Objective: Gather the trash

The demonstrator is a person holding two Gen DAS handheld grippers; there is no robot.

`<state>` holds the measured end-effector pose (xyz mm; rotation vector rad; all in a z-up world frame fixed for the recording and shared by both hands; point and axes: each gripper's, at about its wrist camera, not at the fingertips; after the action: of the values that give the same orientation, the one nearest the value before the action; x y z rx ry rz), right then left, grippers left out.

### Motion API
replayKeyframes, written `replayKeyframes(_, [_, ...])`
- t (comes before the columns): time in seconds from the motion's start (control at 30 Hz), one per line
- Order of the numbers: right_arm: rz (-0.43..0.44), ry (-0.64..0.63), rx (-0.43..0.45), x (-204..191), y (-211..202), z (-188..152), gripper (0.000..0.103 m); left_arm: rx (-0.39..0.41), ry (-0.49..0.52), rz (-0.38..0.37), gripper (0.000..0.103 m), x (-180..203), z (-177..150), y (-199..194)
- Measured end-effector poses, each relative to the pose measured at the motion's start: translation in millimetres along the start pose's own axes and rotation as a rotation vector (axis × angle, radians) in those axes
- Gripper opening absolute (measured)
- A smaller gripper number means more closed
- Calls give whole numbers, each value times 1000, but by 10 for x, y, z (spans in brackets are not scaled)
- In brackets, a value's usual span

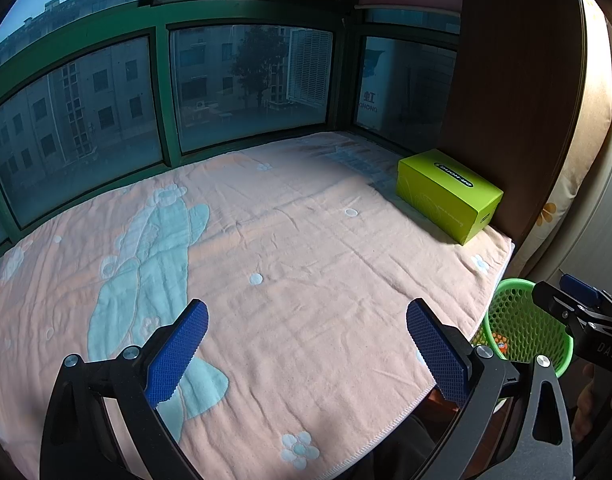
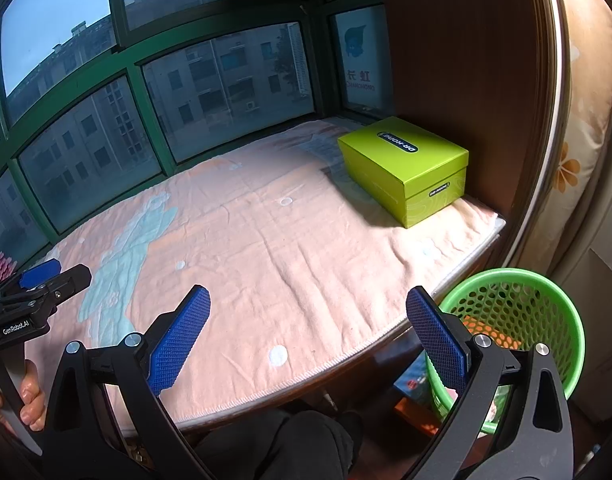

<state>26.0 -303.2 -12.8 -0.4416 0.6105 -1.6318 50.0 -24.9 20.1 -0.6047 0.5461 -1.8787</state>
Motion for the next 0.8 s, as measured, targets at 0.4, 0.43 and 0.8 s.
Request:
replayKeyframes(0.4, [-1, 1, -2, -4, 5, -19, 97, -3, -1, 1, 96, -16, -24, 16])
replayKeyframes(0.43, [-1, 2, -4, -5, 5, -21, 97, -3, 0, 1, 96, -19, -30, 11])
replayKeyframes(0.8, [4, 8, -3, 0, 7, -39, 97, 0, 0, 4, 96, -21, -38, 18])
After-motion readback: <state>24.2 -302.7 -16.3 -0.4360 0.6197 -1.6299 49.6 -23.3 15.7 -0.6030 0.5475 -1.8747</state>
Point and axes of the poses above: each gripper's, at about its wrist camera, not at the fingertips, and y roughly the way its jaws point, x to its right, z to its top, and after that the axes turned 13 degrees about -z, right-handed
